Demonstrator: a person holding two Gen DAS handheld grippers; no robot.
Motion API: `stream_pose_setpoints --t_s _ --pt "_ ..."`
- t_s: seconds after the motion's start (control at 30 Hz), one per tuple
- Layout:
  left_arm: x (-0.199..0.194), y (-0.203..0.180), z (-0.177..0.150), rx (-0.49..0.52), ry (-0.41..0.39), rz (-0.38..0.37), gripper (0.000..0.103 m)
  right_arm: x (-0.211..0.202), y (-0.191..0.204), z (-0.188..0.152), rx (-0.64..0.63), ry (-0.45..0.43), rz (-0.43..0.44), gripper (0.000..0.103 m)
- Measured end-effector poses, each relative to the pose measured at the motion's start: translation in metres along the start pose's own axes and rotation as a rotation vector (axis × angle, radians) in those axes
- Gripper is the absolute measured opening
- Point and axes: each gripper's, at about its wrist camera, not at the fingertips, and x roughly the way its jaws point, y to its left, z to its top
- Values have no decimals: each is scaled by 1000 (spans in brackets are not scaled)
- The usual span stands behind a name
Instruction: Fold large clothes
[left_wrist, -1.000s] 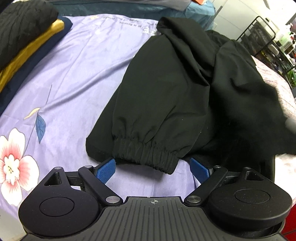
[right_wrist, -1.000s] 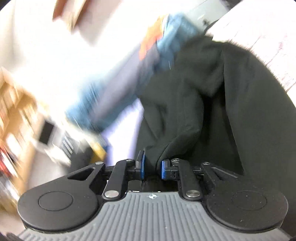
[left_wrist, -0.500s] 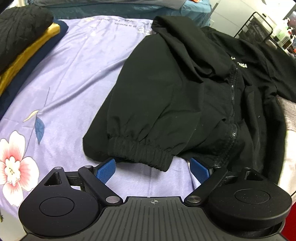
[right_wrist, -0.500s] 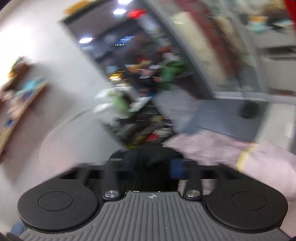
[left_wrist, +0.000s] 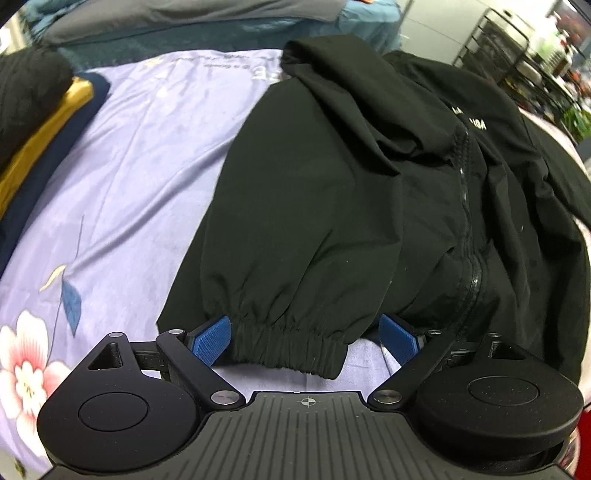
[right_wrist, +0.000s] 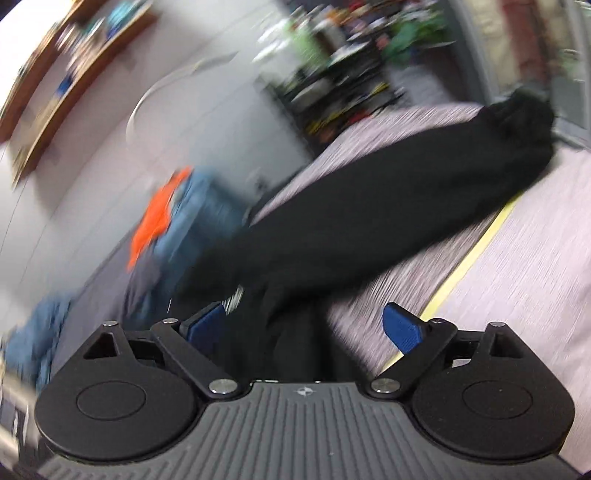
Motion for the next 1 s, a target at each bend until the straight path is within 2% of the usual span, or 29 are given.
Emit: stream_pose_setpoints --t_s 0.2,0.3,0.37,0.5,0.67,0.8,0.9,1.0 --pt "11 1 -6 102 -23 41 103 -18 23 -60 -120 195 35 95" --pt "19 1 -8 159 -26 78 103 -20 26 -91 -178 274 -23 95" --pt "26 0 -10 207 -19 91 103 -20 18 -105 -163 318 -61 95" --pt "39 -3 -10 270 -20 118 103 -28 5 -126 -105 348 -127 95" --pt "59 -4 -7 325 -6 134 103 -30 8 -129 -138 365 -173 95" --pt "68 -3 -1 336 -2 101 103 -30 8 -133 -121 362 -181 96" --pt "64 0 0 334 -12 67 103 -24 12 -140 -154 372 -186 96" --pt "45 4 5 319 -42 41 77 -27 13 -146 -174 373 -180 96"
